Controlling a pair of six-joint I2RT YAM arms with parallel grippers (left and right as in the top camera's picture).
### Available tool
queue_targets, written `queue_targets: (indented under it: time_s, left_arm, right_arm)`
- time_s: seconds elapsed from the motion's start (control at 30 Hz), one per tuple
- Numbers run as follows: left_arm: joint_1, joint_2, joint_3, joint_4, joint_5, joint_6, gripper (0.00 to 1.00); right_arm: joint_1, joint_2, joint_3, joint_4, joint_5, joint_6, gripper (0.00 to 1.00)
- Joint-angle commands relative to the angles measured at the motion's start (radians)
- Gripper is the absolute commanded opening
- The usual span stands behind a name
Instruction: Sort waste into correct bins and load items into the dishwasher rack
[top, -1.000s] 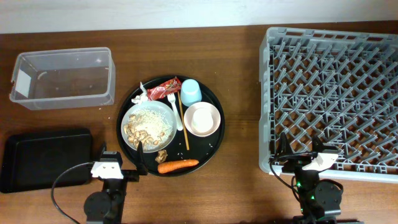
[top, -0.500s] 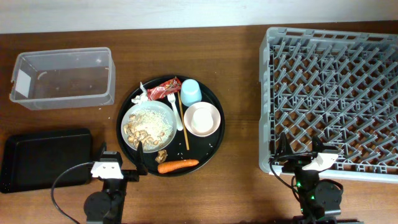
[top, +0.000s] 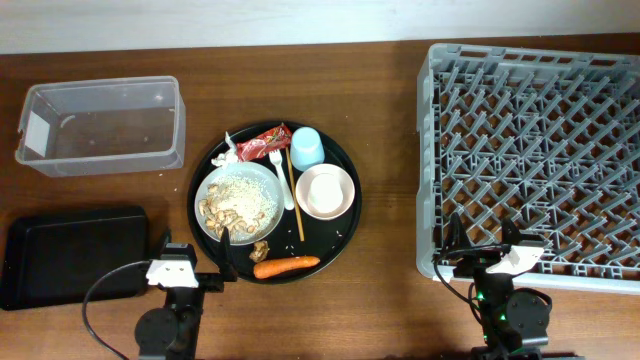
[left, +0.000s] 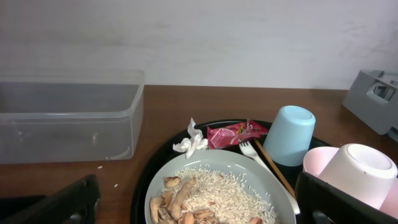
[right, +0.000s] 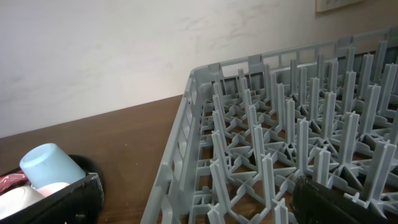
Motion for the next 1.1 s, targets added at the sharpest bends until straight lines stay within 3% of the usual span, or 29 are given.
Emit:
queue_targets:
  time_s: [0.0, 0.93, 1.0, 1.07]
  left_arm:
    - [0.003, 0.000, -0.007, 0.000, -0.006, 0.016, 0.99]
    - [0.003, 0.000, -0.007, 0.001, -0.002, 0.015, 0.99]
    - [0.003, 0.000, -0.007, 0.011, 0.102, 0.001, 0.99]
    - [0.003, 0.000, -0.006, 0.027, 0.311, -0.063, 0.99]
  right_arm:
    - [-0.004, -0.008, -0.005, -0.008, -0.002, -0.010, 0.99]
    - [-0.004, -0.008, -0.005, -0.008, -0.002, -0.010, 0.99]
    - [-0.004, -0.008, -0.005, -0.008, -0.002, -0.010, 0.99]
    - [-0.004, -0.008, -0.005, -0.008, -0.002, -0.010, 0.99]
